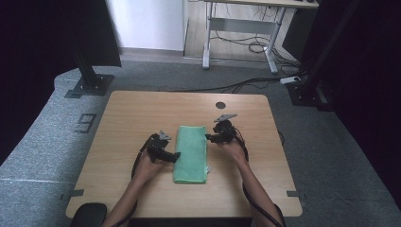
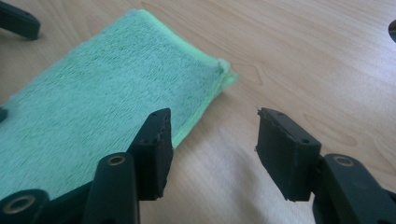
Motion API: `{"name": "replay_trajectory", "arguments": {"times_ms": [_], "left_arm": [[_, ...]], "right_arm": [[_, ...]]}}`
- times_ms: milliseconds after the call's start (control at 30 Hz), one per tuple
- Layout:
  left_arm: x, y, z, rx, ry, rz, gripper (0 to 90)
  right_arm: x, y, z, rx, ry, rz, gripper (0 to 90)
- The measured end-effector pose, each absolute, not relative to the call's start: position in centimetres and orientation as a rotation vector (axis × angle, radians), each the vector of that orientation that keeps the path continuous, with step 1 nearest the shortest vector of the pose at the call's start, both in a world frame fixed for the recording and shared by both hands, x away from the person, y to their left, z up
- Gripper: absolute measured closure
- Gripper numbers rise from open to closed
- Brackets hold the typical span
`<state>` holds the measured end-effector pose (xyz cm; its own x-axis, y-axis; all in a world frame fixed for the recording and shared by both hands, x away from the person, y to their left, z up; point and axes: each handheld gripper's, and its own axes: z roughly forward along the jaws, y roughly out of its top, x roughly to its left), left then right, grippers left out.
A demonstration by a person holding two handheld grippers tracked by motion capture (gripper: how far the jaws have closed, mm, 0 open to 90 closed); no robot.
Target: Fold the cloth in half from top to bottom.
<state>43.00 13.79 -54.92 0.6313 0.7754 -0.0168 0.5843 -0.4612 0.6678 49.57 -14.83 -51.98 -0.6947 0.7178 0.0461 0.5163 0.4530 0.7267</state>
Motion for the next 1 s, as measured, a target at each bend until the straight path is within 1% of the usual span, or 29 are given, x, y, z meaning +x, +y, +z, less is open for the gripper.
{"name": "replay_trajectory", "arguments": {"times_ms": [333,567,700,867,1000], "left_arm": [[43.0,13.8,-54.9,2.208,1.057,0.382,1.1],[43.0,13.8,-54.9,2.208,1.057,0.383,1.1],[43.0,13.8,-54.9,2.208,1.058,0.383,1.1],[43.0,13.8,-54.9,2.208,1.058,0.383,1.1],[43.0,13.8,-54.9,2.208,1.058,0.382,1.1]], "right_arm": [[51.9,-13.6,-52.1,1.079,2.425,1.095,57.4],[52.9,-13.0,-52.8,1.082,2.435,1.049,58.3],[53.2,-12.7,-53.5,1.087,2.450,1.008,55.0],[53.6,-12.6,-53.9,1.086,2.467,1.002,54.6],[53.7,-12.5,-54.0,1.087,2.482,1.020,57.6]]}}
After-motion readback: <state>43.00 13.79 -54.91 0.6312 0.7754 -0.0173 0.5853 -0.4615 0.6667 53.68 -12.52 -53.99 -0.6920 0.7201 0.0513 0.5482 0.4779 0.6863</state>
